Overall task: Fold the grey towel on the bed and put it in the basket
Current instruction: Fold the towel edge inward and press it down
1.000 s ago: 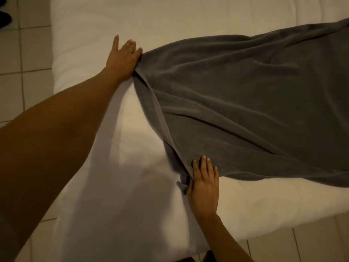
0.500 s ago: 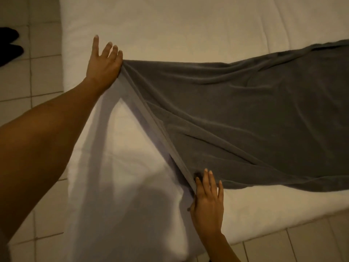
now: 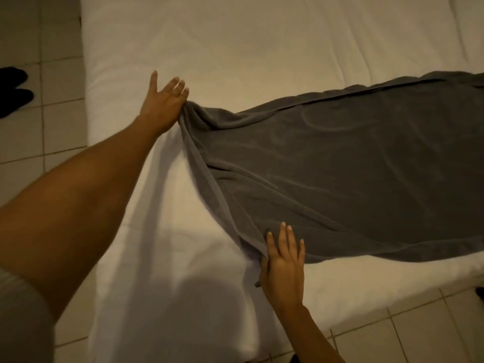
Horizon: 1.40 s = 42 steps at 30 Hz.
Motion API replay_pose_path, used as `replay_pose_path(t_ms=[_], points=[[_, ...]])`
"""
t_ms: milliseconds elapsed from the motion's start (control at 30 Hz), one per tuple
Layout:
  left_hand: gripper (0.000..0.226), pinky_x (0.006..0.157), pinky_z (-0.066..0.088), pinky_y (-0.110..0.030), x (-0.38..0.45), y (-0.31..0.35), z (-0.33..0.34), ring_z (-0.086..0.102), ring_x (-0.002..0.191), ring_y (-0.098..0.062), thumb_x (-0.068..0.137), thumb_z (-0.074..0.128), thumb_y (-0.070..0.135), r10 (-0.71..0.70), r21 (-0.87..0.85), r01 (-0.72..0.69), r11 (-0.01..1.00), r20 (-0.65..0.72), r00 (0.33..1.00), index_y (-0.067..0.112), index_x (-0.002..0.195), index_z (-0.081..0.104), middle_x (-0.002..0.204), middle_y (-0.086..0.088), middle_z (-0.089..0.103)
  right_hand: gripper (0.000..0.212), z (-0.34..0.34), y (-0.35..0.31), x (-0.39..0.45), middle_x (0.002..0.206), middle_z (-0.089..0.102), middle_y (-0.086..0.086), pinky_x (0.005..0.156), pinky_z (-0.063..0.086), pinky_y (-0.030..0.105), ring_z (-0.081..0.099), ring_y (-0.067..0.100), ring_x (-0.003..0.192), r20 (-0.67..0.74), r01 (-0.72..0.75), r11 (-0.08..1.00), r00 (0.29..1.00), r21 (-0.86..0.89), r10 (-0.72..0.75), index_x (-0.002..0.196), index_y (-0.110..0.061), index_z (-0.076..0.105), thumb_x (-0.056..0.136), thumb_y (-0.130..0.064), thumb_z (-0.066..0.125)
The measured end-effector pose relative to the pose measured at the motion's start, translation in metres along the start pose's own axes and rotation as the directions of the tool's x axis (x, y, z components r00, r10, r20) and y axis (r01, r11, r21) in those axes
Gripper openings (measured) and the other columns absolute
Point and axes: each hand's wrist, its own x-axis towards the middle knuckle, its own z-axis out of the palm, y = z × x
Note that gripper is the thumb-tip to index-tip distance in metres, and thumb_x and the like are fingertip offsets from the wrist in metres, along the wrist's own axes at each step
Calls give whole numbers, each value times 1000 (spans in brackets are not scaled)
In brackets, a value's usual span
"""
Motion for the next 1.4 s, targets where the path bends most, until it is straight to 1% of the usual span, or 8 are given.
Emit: replay_pose_path(t_ms=[100,333,533,733,900,1000,1267,1400], points=[[57,115,1,-61,7,19,-24,12,147,-26,98,45,27,-63,-28,64,998,55,997,7,148,25,157,-15,18,55,-18,-5,6,145,38,22,112,4,46,29,36,137,79,-33,997,996,-72,39,124,-7,61,82,-38,44],[83,113,-1,-62,28,51,-103,6,148,-26,89,55,49,-98,-36,103,994,107,989,7,150,16,158,-14,12,74,-71,3,-5,155,-14,19,110,-18,48,-18,33,143,161,-35,989,985,-144,59,150,-6,11,95,-36,49],[81,112,0,-63,38,89,-168,7,147,-25,88,59,42,-108,-37,113,993,121,987,9,150,19,158,-14,14,65,-112,36,-17,153,-7,18,110,-19,46,-9,33,143,42,-88,989,995,-118,93,145,-2,26,93,-29,55],[68,115,3,-56,36,147,-218,13,147,-25,92,57,21,-117,-123,119,985,18,993,7,149,22,155,-12,24,87,-151,75,-19,141,41,26,109,4,48,39,40,131,51,-155,979,985,-133,162,117,2,63,44,-36,93],[74,116,4,-55,43,194,-245,13,147,-24,88,61,22,-152,-122,149,981,-11,988,7,149,21,155,-11,25,88,-186,119,-13,141,41,27,108,-3,47,39,40,132,86,-219,972,970,-87,226,119,1,63,47,-43,90],[78,116,3,-56,53,213,-268,13,147,-25,85,64,20,-185,-110,182,977,-22,982,6,149,20,154,-13,26,81,-200,148,-9,155,8,24,107,-16,46,5,36,144,127,-150,986,979,-70,158,141,-1,38,78,-41,70],[71,115,3,-59,97,258,-319,17,145,-27,85,64,25,-241,-49,238,970,-87,966,6,145,30,150,-14,34,60,-232,236,13,132,52,26,105,7,48,50,37,123,74,-75,995,994,-66,80,105,2,70,59,-36,60],[67,114,3,-59,116,296,-343,19,145,-27,84,66,25,-254,-38,252,967,-99,962,6,142,36,147,-14,38,68,-263,287,23,154,10,25,109,-14,46,7,35,144,53,-57,995,997,-79,61,141,3,35,87,-32,56]])
